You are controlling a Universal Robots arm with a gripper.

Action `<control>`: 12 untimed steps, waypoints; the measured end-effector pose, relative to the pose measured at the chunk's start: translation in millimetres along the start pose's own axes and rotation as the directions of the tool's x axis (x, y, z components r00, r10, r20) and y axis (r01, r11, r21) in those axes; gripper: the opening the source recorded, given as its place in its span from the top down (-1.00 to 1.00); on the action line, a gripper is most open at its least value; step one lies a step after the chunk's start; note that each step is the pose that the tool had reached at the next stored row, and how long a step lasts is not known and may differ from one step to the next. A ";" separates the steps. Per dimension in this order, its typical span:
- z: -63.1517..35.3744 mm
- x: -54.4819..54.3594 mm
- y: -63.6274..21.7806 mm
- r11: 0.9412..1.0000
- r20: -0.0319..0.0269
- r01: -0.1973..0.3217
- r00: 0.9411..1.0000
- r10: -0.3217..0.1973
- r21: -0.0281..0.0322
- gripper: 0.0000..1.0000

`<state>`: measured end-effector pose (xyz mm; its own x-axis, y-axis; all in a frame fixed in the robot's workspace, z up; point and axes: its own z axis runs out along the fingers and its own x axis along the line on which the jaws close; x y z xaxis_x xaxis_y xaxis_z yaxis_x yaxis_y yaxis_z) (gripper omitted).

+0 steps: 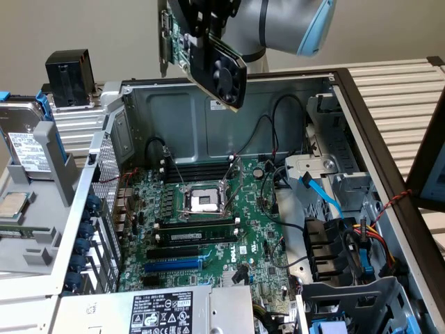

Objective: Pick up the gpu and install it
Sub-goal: 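Insert the gpu into the slot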

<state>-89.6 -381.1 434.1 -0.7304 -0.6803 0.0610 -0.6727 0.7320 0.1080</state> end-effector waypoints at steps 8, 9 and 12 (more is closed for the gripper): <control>0.5 0.0 0.0 0.989 -0.011 0.145 0.989 -0.145 0.005 0.44; 0.6 0.0 -0.1 0.987 -0.012 0.163 0.987 -0.163 0.006 0.44; 0.7 0.0 -0.1 0.976 -0.013 0.217 0.976 -0.216 0.010 0.44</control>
<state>-89.6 -381.1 433.4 -0.5659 -0.8230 0.0494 -0.8160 0.5677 0.1089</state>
